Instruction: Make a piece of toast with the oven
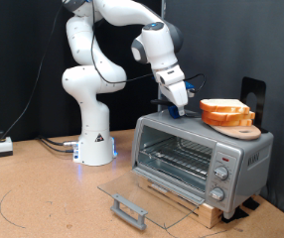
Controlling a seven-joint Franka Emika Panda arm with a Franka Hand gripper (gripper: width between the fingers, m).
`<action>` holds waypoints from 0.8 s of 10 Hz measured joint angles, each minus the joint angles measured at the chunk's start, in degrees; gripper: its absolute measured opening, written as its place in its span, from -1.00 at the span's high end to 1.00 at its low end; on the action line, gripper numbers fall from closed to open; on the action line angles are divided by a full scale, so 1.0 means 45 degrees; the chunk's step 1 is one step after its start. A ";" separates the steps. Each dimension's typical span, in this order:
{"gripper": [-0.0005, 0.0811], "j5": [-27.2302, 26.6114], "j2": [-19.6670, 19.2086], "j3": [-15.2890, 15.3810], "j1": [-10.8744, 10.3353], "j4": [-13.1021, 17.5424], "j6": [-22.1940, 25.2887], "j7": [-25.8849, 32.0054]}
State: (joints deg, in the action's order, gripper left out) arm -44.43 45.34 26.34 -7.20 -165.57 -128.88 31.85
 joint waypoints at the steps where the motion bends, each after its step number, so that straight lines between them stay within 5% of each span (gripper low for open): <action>1: -0.49 -0.0046 -0.0004 0.0000 0.0000 0.0000 0.0000 0.0000; 2: -0.49 -0.0072 -0.0009 0.0000 0.0001 -0.0004 0.0003 -0.0006; 3: -0.06 -0.0083 -0.0024 0.0000 0.0004 -0.0006 0.0005 -0.0009; 4: 0.03 -0.0086 -0.0034 0.0000 0.0007 -0.0005 0.0005 -0.0012; 8: 0.03 -0.0513 0.0065 -0.0257 -0.0006 0.0103 0.0119 0.0061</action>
State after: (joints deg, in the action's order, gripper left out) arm -46.73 45.64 25.19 -7.23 -165.11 -128.34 32.13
